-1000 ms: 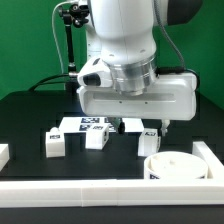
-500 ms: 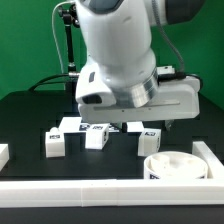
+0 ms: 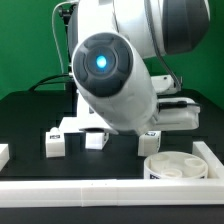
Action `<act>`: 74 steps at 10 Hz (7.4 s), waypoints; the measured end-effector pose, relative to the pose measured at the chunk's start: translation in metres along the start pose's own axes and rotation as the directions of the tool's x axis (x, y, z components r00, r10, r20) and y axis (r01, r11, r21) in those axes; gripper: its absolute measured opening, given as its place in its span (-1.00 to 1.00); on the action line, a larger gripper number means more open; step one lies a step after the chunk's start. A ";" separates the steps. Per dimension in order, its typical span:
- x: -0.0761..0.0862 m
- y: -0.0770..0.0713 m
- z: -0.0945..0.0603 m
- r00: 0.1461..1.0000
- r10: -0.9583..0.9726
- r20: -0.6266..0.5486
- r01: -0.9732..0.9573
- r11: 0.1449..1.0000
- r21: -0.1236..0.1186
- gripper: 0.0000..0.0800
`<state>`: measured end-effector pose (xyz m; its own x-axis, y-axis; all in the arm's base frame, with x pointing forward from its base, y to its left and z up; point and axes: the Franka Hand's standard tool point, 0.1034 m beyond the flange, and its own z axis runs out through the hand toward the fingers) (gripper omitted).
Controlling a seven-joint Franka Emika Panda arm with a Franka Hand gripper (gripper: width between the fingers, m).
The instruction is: Assemble stool
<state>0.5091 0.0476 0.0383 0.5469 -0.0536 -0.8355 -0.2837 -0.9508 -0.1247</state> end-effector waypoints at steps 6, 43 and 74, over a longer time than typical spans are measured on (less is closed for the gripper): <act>0.020 -0.007 0.013 1.000 -0.020 -0.013 0.020 0.999 -0.026 0.62; -0.009 -0.035 -0.058 0.910 -0.197 -0.365 0.165 0.979 -0.119 0.58; 0.033 -0.012 0.015 0.978 -0.170 -0.124 0.122 0.937 -0.326 -0.16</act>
Offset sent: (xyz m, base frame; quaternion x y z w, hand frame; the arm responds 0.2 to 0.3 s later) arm -0.0086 -0.0020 -0.0145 -0.0357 0.0176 0.0409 0.9984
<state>0.5189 0.0619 0.0046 0.6805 0.0717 -0.7292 0.0576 -0.9974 -0.0442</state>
